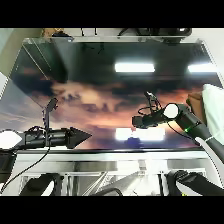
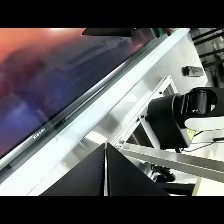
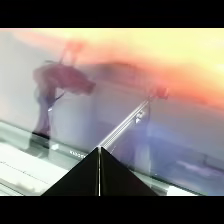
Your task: Fold the shirts.
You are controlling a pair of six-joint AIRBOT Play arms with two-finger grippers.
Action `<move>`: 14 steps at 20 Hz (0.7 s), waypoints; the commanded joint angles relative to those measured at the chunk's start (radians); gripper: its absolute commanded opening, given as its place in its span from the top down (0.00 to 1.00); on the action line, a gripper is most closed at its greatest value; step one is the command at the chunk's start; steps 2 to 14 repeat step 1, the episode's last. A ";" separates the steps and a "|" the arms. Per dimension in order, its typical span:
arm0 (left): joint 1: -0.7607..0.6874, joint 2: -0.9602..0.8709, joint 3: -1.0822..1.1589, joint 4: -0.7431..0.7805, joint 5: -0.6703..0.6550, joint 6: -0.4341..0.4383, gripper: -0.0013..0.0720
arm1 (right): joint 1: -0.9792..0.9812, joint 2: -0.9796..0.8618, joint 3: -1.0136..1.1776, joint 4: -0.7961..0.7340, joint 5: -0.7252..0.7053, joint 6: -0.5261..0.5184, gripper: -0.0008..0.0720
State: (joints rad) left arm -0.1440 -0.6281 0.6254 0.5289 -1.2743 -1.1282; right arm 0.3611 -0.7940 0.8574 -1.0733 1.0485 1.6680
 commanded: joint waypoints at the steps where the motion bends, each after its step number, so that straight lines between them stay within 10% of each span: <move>1: -0.001 0.002 -0.001 0.002 0.000 -0.003 0.97 | 0.002 -0.001 -0.001 0.004 -0.001 0.001 0.96; 14: -0.001 0.002 -0.001 0.002 0.000 -0.003 0.97 | 0.002 -0.001 -0.001 0.004 -0.001 0.001 0.96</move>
